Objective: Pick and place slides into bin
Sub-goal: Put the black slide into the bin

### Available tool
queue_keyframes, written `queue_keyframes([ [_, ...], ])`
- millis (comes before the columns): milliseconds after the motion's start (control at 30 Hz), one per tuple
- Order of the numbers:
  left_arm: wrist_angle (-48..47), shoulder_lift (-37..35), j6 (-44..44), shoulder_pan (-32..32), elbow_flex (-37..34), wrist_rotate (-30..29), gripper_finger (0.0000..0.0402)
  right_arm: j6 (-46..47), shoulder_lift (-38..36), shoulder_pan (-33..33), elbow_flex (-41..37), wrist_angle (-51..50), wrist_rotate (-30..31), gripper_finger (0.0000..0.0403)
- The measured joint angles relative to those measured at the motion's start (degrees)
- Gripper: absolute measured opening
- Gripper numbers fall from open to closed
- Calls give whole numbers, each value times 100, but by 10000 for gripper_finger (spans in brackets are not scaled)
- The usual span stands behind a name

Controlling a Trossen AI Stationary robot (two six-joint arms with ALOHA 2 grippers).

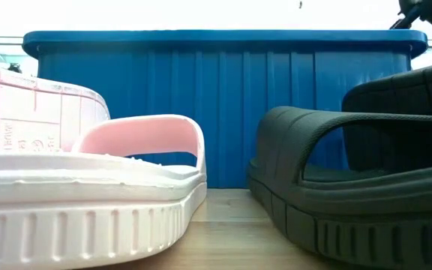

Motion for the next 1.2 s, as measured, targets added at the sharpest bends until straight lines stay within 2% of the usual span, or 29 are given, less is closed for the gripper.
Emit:
queue_keyframes([
  [100,467,83,86,2,2,-80,0,24,-2,0,3,292,328,29],
  [167,916,213,274,2,4,-427,0,41,0,0,84,173,528,31],
  [233,1213,344,331,2,4,-650,0,39,21,0,281,-89,602,38],
  [367,1870,718,403,2,5,-609,4,-171,258,0,1038,-1161,597,63],
  [467,1939,947,477,2,91,-627,31,-786,583,0,1824,-2292,595,96],
  [600,1976,1142,459,1,274,-626,101,-1419,1226,0,2806,-3204,578,147],
  [700,1970,1245,198,2,476,-623,158,-1608,1722,0,3436,-3294,314,178],
  [833,2023,1366,-1178,2,790,-605,206,-1611,2347,2,4197,-3319,-278,201],
  [900,2010,1418,-1430,2,942,-602,217,-1546,2623,2,4556,-3388,-636,204],
  [967,1964,1457,-1134,2,1087,-504,221,-1421,2901,4,4924,-3571,-912,204],
  [1067,1978,1549,-904,1,1253,-156,222,-1184,3302,2,5467,-4100,-1005,202],
  [1200,1814,1736,-894,1,1449,-112,222,-1139,3884,2,6251,-5306,-1118,196],
])
